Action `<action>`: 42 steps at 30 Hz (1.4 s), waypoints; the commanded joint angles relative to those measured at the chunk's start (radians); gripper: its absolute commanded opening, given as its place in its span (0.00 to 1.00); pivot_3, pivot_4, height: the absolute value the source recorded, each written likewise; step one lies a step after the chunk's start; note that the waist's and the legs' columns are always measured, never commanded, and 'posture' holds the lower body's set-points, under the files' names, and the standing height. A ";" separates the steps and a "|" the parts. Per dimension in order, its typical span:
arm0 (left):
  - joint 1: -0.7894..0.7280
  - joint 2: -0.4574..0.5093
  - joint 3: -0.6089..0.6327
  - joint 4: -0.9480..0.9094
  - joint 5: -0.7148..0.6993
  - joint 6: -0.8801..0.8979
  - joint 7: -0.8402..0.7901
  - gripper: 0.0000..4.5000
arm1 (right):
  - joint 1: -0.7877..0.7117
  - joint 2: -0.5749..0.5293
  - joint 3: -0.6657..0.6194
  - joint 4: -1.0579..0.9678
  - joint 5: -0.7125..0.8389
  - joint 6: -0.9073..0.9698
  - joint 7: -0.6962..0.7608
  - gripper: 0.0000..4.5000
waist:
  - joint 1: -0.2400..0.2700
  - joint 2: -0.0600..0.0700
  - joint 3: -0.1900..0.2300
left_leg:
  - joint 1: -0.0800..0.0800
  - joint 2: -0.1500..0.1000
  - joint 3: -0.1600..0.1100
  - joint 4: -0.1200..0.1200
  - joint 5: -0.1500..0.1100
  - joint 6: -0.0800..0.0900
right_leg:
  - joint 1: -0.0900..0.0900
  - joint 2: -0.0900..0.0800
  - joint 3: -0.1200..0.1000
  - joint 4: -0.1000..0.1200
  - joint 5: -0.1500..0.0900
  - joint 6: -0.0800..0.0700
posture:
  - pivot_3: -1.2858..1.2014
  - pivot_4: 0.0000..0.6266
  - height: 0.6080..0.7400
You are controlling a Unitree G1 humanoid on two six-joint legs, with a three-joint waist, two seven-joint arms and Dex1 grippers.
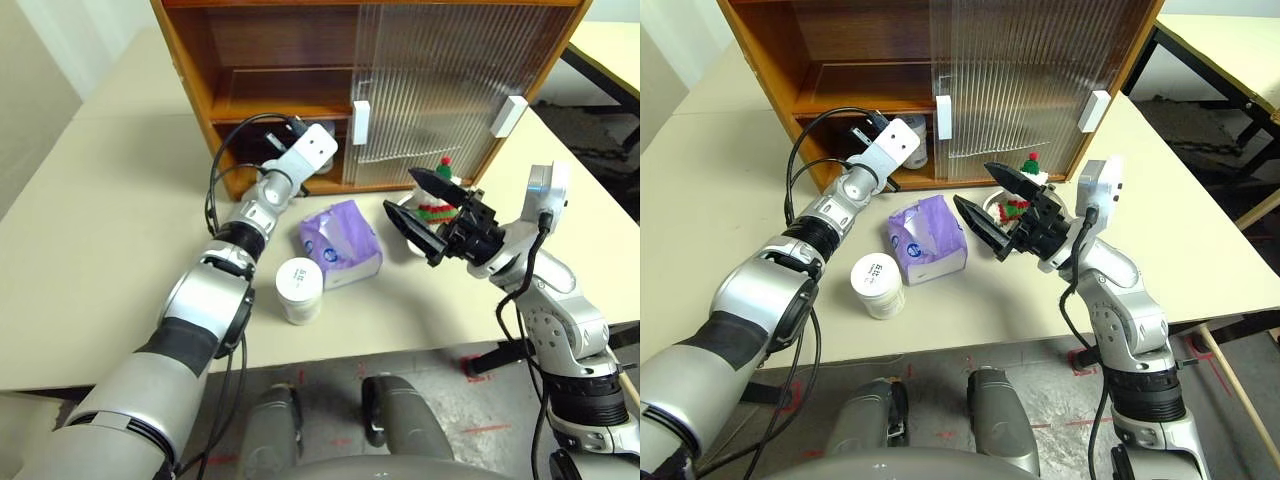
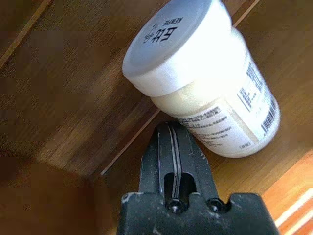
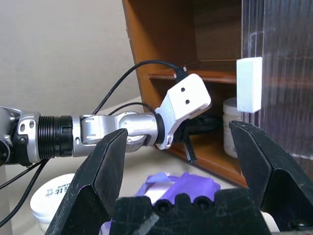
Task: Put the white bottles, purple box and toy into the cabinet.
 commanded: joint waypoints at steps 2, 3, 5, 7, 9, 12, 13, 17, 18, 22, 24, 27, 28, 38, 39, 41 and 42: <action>-0.026 -0.017 -0.007 0.023 0.012 -0.015 -0.016 0.01 | 0.010 -0.005 -0.014 -0.010 0.004 -0.024 0.006 1.00 | -0.002 0.000 -0.001 | 0.000 0.000 0.000 0.000 0.000 0.000 | 0.000 0.000 0.000 0.000 0.000 0.000 | 0.44 0.06 1.00; -0.026 -0.020 -0.006 0.024 0.010 -0.016 -0.019 0.01 | 0.011 -0.006 -0.015 -0.010 0.004 -0.025 0.006 1.00 | -0.003 0.001 -0.002 | 0.000 0.000 0.000 0.000 0.000 0.000 | 0.000 0.000 0.000 0.000 0.000 0.000 | 0.44 0.06 1.00; -0.027 -0.025 -0.005 0.025 0.009 -0.019 -0.023 0.01 | 0.011 -0.007 -0.015 -0.010 0.005 -0.026 0.006 1.00 | -0.004 0.001 -0.003 | 0.000 0.000 0.000 0.000 0.000 0.000 | 0.000 0.000 0.000 0.000 0.000 0.000 | 0.44 0.07 1.00; -0.026 -0.026 -0.003 0.024 0.008 -0.020 -0.024 0.01 | 0.010 -0.009 -0.014 -0.010 0.006 -0.026 0.005 1.00 | -0.004 0.001 -0.004 | 0.000 0.000 0.000 0.000 0.000 0.000 | 0.000 0.000 0.000 0.000 0.000 0.000 | 0.45 0.07 1.00; -0.022 -0.019 0.000 0.019 0.005 -0.023 -0.029 0.01 | 0.009 -0.009 -0.013 -0.011 0.006 -0.024 0.003 1.00 | -0.004 0.001 -0.004 | 0.000 0.000 0.000 0.000 0.000 0.000 | 0.000 0.000 0.000 0.000 0.000 0.000 | 0.45 0.07 1.00; -0.005 0.005 0.014 0.004 -0.009 -0.023 -0.045 0.01 | 0.007 -0.008 -0.011 -0.007 0.006 -0.024 0.004 1.00 | -0.004 0.001 -0.005 | 0.000 0.000 0.000 0.001 0.000 0.000 | 0.000 0.000 0.000 0.001 0.000 0.000 | 0.45 0.07 1.00; 0.005 0.014 0.022 -0.006 -0.018 -0.025 -0.056 0.01 | 0.006 -0.008 -0.011 -0.004 0.006 -0.024 0.005 1.00 | -0.004 0.001 -0.005 | 0.000 0.000 -0.001 0.001 0.000 0.000 | 0.000 0.000 0.000 0.001 0.000 0.000 | 0.46 0.07 1.00; 0.071 0.065 0.054 -0.086 -0.057 -0.042 -0.150 0.05 | -0.004 -0.015 -0.015 0.020 0.007 -0.026 0.019 1.00 | -0.004 0.002 -0.007 | 0.001 0.000 -0.001 0.000 0.000 0.000 | 0.000 0.000 0.000 0.001 0.000 0.000 | 0.47 0.08 1.00; 0.106 0.086 0.061 -0.130 -0.073 -0.043 -0.200 0.09 | -0.009 -0.020 -0.019 0.034 0.007 -0.028 0.027 1.00 | -0.004 0.002 -0.008 | 0.001 0.000 -0.001 0.001 0.000 0.000 | 0.000 0.000 0.000 0.001 0.000 0.000 | 0.47 0.08 1.00; 0.236 0.140 0.130 -0.339 -0.166 0.027 -0.317 0.39 | -0.028 -0.035 -0.033 0.084 0.007 -0.040 0.059 1.00 | 0.003 0.003 -0.008 | 0.001 0.003 -0.001 0.001 0.000 0.000 | 0.000 0.000 0.001 0.002 0.001 -0.002 | 0.49 0.08 1.00; 0.289 0.163 0.150 -0.440 -0.190 0.063 -0.362 0.56 | -0.036 -0.039 -0.039 0.106 0.007 -0.046 0.073 1.00 | 0.005 0.003 -0.008 | 0.001 0.004 -0.001 0.001 0.000 0.000 | 0.000 0.000 0.001 0.002 0.001 -0.002 | 0.49 0.08 1.00; 0.408 0.209 0.199 -0.652 -0.300 0.133 -0.499 0.81 | -0.045 -0.047 -0.055 0.157 0.006 -0.065 0.103 1.00 | 0.009 0.003 -0.009 | 0.001 0.005 -0.001 0.002 0.000 0.000 | 0.000 0.000 0.001 0.003 0.001 -0.002 | 0.50 0.08 1.00; 0.448 0.224 0.229 -0.728 -0.349 0.176 -0.532 0.91 | -0.046 -0.052 -0.064 0.175 0.008 -0.071 0.118 1.00 | 0.011 0.003 -0.009 | 0.001 0.005 -0.001 0.002 0.001 0.000 | 0.000 0.000 0.001 0.003 0.002 -0.002 | 0.50 0.08 1.00; 0.778 0.371 0.367 -1.122 -0.653 0.328 -0.840 0.99 | -0.057 -0.131 -0.120 0.321 0.048 -0.102 0.310 1.00 | 0.035 0.010 -0.018 | 0.004 0.005 0.001 0.002 0.001 0.000 | 0.001 0.001 0.003 0.004 0.002 -0.003 | 0.52 0.07 1.00; 0.799 0.383 0.376 -1.137 -0.670 0.332 -0.858 0.99 | -0.060 -0.137 -0.125 0.328 0.051 -0.100 0.324 1.00 | 0.039 0.010 -0.018 | 0.004 0.005 0.001 0.002 0.001 0.000 | 0.001 0.001 0.003 0.005 0.002 -0.003 | 0.52 0.07 1.00; 0.845 0.408 0.400 -1.157 -0.700 0.328 -0.896 0.99 | -0.054 -0.154 -0.125 0.349 0.039 -0.110 0.358 1.00 | 0.050 0.010 -0.018 | 0.004 0.005 0.001 0.002 0.001 0.000 | 0.001 0.001 0.002 0.005 0.002 -0.004 | 0.53 0.08 1.00; 0.872 0.423 0.412 -1.164 -0.717 0.330 -0.921 0.99 | -0.046 -0.163 -0.124 0.361 0.031 -0.120 0.381 1.00 | 0.056 0.010 -0.019 | 0.004 0.005 0.000 0.002 0.001 0.000 | 0.001 0.001 0.002 0.005 0.002 -0.004 | 0.53 0.07 1.00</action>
